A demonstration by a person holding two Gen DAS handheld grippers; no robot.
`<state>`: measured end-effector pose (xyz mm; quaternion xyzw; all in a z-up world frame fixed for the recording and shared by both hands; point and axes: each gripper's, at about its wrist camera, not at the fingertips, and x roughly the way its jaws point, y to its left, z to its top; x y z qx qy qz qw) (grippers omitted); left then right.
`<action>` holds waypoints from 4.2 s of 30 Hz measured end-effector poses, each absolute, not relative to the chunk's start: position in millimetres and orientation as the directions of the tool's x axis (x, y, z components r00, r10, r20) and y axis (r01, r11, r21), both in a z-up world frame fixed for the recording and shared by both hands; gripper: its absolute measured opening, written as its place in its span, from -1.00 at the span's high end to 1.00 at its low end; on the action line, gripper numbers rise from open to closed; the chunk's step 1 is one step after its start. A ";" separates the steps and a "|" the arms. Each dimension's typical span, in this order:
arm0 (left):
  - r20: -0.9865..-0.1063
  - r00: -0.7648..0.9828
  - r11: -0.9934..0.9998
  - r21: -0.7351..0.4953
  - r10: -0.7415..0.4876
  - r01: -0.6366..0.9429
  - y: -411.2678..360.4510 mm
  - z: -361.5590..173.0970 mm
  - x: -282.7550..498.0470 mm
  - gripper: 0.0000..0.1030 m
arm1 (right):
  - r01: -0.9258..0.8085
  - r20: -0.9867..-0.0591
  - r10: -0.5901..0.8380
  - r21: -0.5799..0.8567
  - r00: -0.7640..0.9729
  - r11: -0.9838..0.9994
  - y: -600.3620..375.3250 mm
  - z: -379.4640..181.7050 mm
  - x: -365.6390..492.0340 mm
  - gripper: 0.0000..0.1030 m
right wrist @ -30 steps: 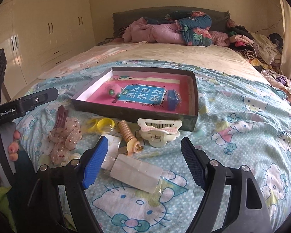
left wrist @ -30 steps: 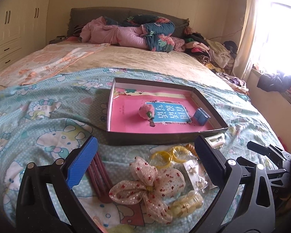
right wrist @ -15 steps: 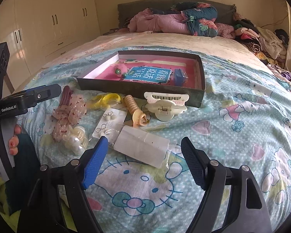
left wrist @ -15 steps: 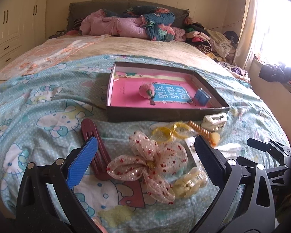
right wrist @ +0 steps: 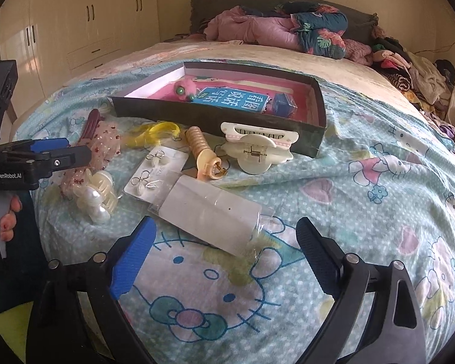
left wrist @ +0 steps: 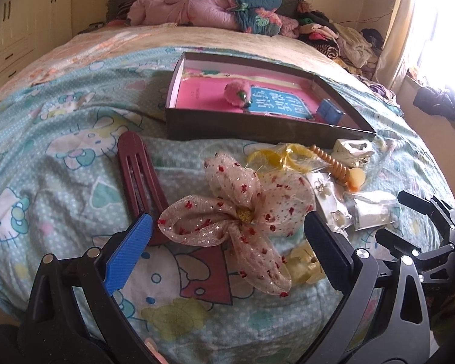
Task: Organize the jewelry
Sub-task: 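Withdraw both tools from the box back toward the remaining accessories, then grasp the clear plastic sleeve with the right tool while the left tool grasps the polka-dot bow, then carry the plastic sleeve with the right tool while the left tool carries the bow into the box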
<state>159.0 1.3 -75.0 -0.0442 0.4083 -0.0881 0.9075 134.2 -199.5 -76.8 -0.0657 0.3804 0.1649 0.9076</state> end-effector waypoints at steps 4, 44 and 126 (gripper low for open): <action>-0.750 0.631 0.980 -0.164 -0.196 0.109 5.0 -81.6 162.5 -0.76 | -0.364 -0.715 0.224 -0.046 0.663 0.930 -195.0 -84.6 142.6 -0.77; -0.641 0.719 0.961 -0.230 -0.270 0.156 15.9 -24.9 156.7 0.71 | -0.380 -0.674 0.324 0.069 0.664 0.922 -226.4 -54.1 136.2 0.28; -0.709 0.662 0.969 -0.188 -0.245 0.157 -2.2 -62.9 296.1 0.57 | -0.250 -0.763 0.205 0.058 0.613 0.967 -165.6 -57.7 350.2 -0.03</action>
